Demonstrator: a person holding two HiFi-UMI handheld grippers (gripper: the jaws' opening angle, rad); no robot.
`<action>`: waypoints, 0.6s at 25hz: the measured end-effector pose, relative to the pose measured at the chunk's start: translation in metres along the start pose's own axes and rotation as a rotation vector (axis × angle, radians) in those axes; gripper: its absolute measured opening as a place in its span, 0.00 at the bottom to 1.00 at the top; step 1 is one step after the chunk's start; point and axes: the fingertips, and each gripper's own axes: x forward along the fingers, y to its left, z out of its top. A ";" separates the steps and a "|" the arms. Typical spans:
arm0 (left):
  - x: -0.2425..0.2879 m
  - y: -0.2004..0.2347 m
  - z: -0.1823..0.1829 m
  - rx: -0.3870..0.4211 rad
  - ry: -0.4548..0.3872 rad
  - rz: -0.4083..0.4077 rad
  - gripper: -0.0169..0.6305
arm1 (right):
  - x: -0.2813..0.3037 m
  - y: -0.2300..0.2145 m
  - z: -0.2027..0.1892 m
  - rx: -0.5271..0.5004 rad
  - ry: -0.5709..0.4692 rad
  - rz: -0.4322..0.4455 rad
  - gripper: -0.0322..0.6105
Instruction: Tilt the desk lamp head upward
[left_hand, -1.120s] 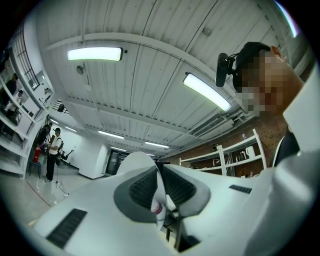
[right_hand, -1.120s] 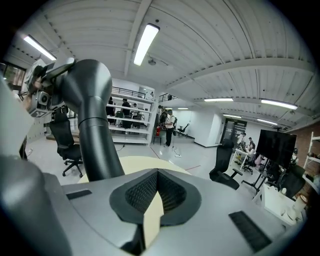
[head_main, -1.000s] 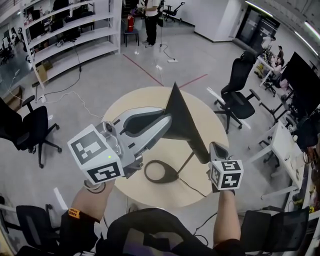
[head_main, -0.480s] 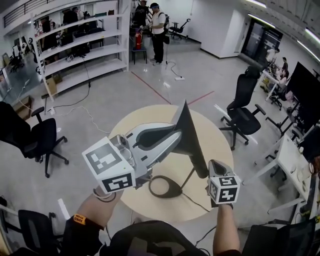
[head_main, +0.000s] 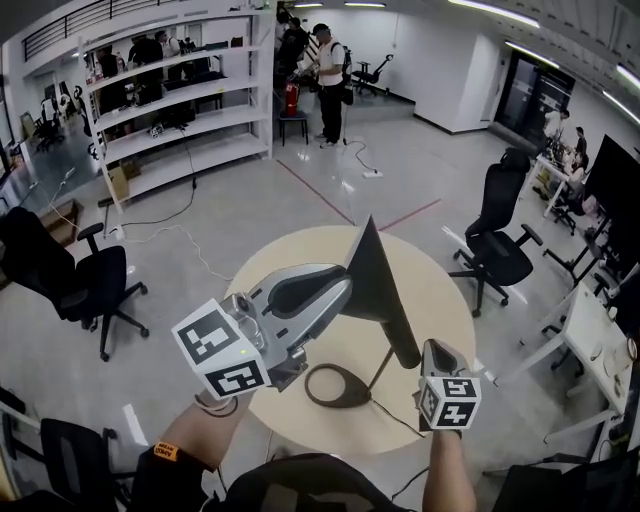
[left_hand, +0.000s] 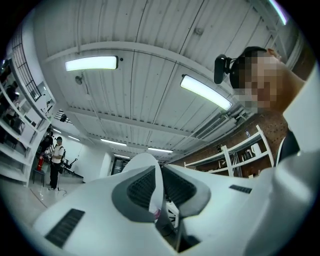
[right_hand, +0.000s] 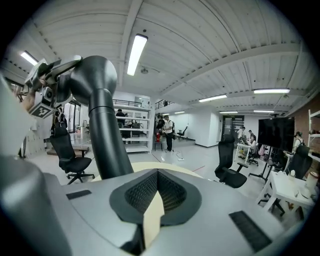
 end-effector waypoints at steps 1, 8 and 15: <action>-0.004 0.000 0.000 -0.015 -0.017 0.003 0.15 | -0.004 0.000 -0.002 0.002 -0.008 -0.006 0.07; -0.049 0.007 -0.035 -0.085 -0.045 0.154 0.15 | -0.046 -0.005 -0.019 0.003 -0.064 -0.052 0.07; -0.080 -0.016 -0.137 -0.054 0.131 0.349 0.15 | -0.081 0.023 -0.049 0.022 -0.128 0.036 0.07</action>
